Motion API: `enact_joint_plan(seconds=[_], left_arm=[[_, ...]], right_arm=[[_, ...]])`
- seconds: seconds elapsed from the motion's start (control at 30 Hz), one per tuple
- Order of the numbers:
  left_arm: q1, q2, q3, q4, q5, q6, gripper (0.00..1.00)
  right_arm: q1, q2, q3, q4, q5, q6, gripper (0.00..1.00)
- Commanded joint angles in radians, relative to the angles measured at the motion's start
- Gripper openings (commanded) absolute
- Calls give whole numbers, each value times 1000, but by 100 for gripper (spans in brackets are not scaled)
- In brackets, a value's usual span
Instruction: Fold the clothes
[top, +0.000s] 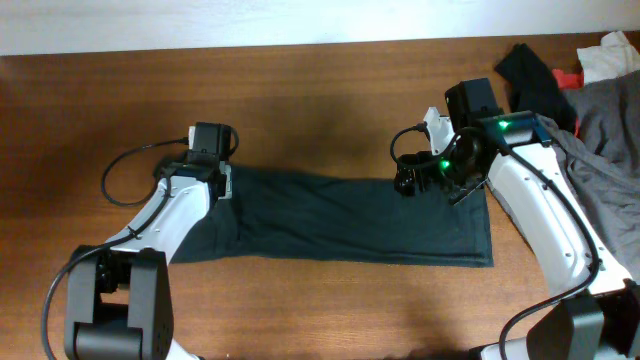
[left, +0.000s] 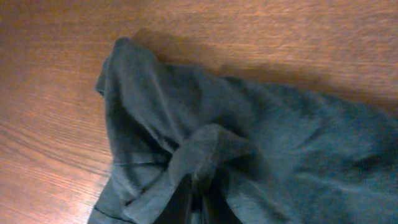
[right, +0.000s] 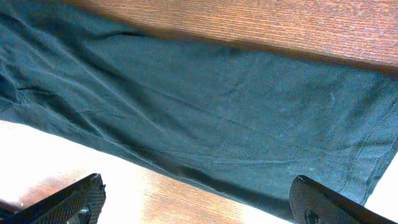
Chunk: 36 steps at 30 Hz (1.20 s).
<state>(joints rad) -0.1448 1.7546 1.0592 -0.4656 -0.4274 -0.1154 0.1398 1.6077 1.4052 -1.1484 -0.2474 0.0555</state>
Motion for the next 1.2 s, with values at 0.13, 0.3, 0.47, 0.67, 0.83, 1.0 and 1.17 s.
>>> enact_joint_plan(seconds=[0.13,0.3,0.47,0.67,0.83,1.0,1.17], left_arm=[[10,-16,16,-7,17,-8,25],[10,-6,10,-6,-16,-7,30],[10,-6,13,13,-100,-8,30],[9,-44,82,-34,-52,-59,30],[10,-118,159,-81,154,-108,30],[10,-121,161,-89,302,-157,30],[12,-119,161,-108,309,-190,30]], right_arm=[[-6,4,-5,3,17,0,99],[-6,4,-5,3,17,0,99],[-6,4,-5,3,17,0,99],[-31,2,2,-9,53,1,99],[-131,0,16,-53,13,3,99],[-202,1,1,-95,95,1,99],[-241,1,-61,-94,137,2,99]])
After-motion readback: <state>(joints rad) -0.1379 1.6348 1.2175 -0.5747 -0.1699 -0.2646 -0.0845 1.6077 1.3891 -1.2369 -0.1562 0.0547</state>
